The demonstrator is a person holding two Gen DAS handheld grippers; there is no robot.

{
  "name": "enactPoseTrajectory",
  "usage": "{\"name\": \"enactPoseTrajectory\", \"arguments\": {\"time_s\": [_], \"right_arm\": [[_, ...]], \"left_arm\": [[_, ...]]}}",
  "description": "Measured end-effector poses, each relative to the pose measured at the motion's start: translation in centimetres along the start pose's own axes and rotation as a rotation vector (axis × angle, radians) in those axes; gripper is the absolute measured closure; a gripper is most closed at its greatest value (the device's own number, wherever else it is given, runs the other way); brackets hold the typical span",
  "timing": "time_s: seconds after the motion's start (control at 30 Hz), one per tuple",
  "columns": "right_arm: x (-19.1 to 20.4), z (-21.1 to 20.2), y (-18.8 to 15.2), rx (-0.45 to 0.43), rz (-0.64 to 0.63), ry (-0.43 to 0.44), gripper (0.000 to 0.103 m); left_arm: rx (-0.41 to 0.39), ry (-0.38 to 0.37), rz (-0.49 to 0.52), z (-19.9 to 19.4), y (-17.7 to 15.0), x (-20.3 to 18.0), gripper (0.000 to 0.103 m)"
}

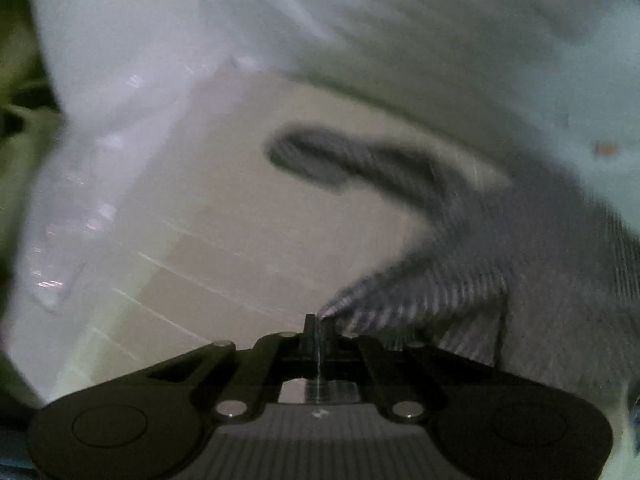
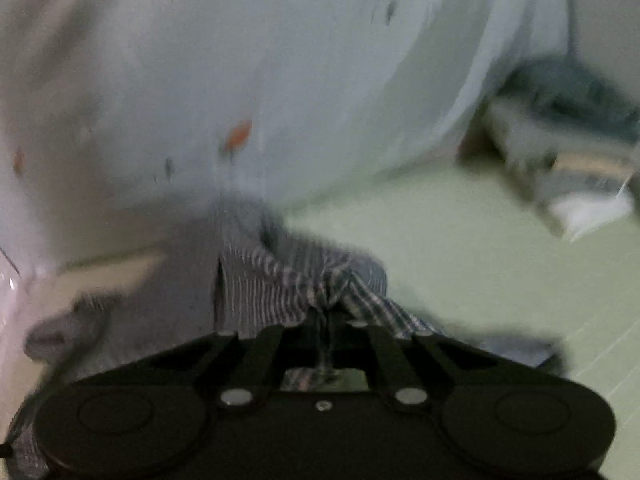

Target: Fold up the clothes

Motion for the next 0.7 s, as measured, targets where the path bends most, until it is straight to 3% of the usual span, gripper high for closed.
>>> {"name": "enactPoseTrajectory", "arguments": {"time_s": [0.1, 0.17, 0.2, 0.23, 0.33, 0.4, 0.6, 0.7], "right_arm": [[-1.1, -0.7, 2.2, -0.049, -0.005, -0.045, 0.099], [-1.0, 1.1, 1.7, -0.038, -0.013, -0.063, 0.095], [-0.8, 2.2, 0.7, -0.004, -0.010, -0.049, 0.087], [-0.7, 3.1, -0.6, 0.043, 0.011, -0.042, 0.071], [-0.2, 4.0, -4.2, 0.137, 0.080, -0.022, 0.057], [0.3, 2.8, -6.4, 0.142, 0.123, -0.013, 0.048], [1.8, 1.6, -13.0, 0.268, 0.249, 0.032, 0.041], [3.2, 1.9, -14.6, 0.292, 0.278, 0.069, 0.038]], "left_arm": [[-0.023, 0.057, 0.013, 0.5, 0.5, 1.2, 0.102], [0.032, 0.086, 0.002, 2.5, -0.5, 1.8, 0.101], [0.059, 0.104, 0.008, 3.3, -1.0, 2.0, 0.100], [0.073, 0.124, 0.017, 3.8, -1.5, 2.1, 0.098], [0.094, 0.136, 0.025, 3.8, -2.5, 2.2, 0.093], [0.101, 0.128, 0.023, 3.7, -3.0, 2.4, 0.077], [0.126, 0.136, 0.043, 3.9, -3.8, 3.2, 0.060], [0.147, 0.139, 0.061, 4.5, -4.3, 3.1, 0.060]]}}
Point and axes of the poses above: each gripper's, at about its wrist camera, not at the fingertips, and z roughly the way its jaws point, x to its left, y to its top, the point moved 7 cm from there along z, roughly the way its jaws point, and after that the axes turned 15 degrees about -z, right-handed, at the moved point
